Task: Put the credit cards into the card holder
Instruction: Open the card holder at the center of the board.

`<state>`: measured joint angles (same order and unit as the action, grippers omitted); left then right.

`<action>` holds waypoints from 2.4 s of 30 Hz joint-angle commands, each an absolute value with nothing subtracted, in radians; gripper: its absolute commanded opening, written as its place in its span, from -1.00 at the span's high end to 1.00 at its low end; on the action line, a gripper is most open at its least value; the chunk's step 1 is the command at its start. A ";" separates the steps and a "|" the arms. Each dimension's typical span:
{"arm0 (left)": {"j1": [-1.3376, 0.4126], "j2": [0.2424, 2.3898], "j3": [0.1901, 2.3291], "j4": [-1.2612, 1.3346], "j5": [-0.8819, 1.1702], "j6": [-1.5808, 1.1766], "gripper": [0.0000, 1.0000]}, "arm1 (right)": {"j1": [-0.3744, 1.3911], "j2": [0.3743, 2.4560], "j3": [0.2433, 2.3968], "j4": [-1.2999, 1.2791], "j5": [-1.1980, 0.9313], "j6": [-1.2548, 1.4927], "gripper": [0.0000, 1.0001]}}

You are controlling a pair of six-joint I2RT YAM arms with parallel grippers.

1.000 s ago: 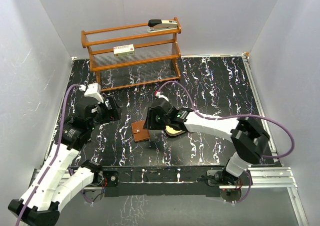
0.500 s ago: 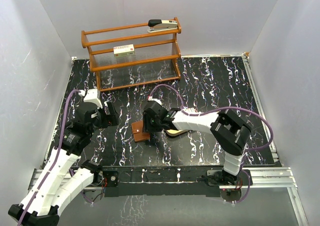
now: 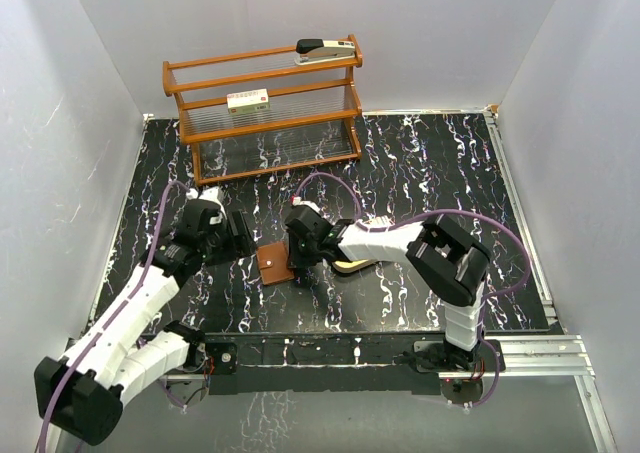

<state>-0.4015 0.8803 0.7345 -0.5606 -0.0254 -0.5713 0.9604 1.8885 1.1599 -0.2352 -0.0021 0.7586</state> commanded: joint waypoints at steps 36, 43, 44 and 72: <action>-0.402 1.432 0.676 -0.271 0.449 -0.628 0.17 | 0.971 1.509 0.949 -0.140 0.031 0.775 1.00; -0.402 1.447 0.693 -0.328 0.400 -0.589 0.38 | 0.971 1.509 0.949 -0.157 0.056 0.774 1.00; -0.402 1.449 0.696 -0.333 0.398 -0.588 0.44 | 0.971 1.509 0.948 -0.159 0.061 0.774 1.00; -0.402 1.318 0.718 -0.443 0.326 -0.646 0.79 | 0.972 1.705 0.955 -0.080 -0.100 0.858 0.35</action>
<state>-0.4042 1.4128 0.6865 -0.3458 0.3851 -0.6140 0.9707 1.6920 0.9203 -0.1520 -0.0547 0.8494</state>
